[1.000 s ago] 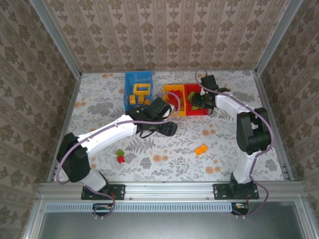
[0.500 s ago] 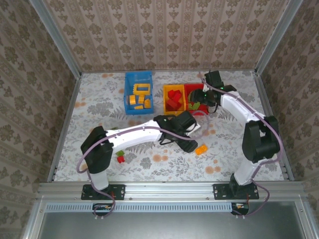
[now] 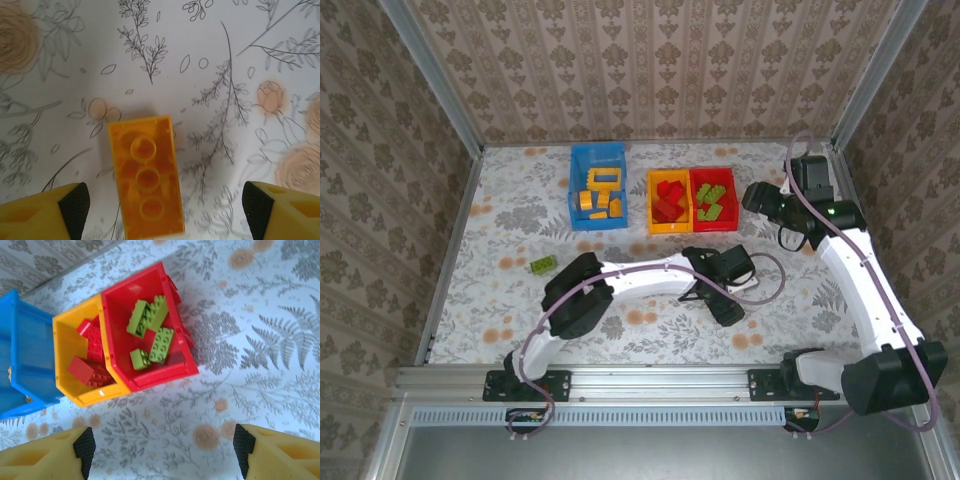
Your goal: Sort the legos into containers by color
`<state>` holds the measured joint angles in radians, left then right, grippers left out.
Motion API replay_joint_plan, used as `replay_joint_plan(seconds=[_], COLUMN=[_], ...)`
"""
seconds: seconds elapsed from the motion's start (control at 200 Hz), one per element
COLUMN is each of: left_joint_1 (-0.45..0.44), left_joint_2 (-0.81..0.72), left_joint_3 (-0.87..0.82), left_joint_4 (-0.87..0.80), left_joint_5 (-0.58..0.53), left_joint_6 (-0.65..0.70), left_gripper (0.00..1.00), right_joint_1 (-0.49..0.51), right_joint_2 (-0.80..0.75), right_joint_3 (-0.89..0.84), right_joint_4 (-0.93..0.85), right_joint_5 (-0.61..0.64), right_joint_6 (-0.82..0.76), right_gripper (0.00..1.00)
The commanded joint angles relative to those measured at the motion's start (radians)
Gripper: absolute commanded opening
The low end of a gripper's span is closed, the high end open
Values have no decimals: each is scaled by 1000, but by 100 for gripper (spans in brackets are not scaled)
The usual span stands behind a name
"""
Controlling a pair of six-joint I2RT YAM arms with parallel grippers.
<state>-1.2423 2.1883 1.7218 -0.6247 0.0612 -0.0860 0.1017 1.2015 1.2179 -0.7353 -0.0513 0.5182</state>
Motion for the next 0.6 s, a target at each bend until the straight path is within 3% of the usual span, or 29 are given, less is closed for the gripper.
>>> replay_joint_plan(seconds=[0.0, 0.16, 0.385, 0.595], left_joint_1=[-6, -6, -6, 34], left_joint_2=[58, 133, 125, -12], left_joint_3=[74, 143, 124, 39], left_joint_4=[-66, -83, -68, -41], left_joint_5=[-50, -21, -25, -92], left_joint_6=[27, 28, 6, -65], left_gripper=[83, 75, 29, 27], right_joint_1=[0, 0, 1, 10], right_joint_2=[-28, -39, -40, -56], right_joint_3=[-20, -18, -28, -24], right_joint_4=[-65, -70, -58, -48], right_joint_5=[30, 17, 0, -14], right_joint_6=[34, 43, 45, 17], right_gripper=[77, 76, 74, 70])
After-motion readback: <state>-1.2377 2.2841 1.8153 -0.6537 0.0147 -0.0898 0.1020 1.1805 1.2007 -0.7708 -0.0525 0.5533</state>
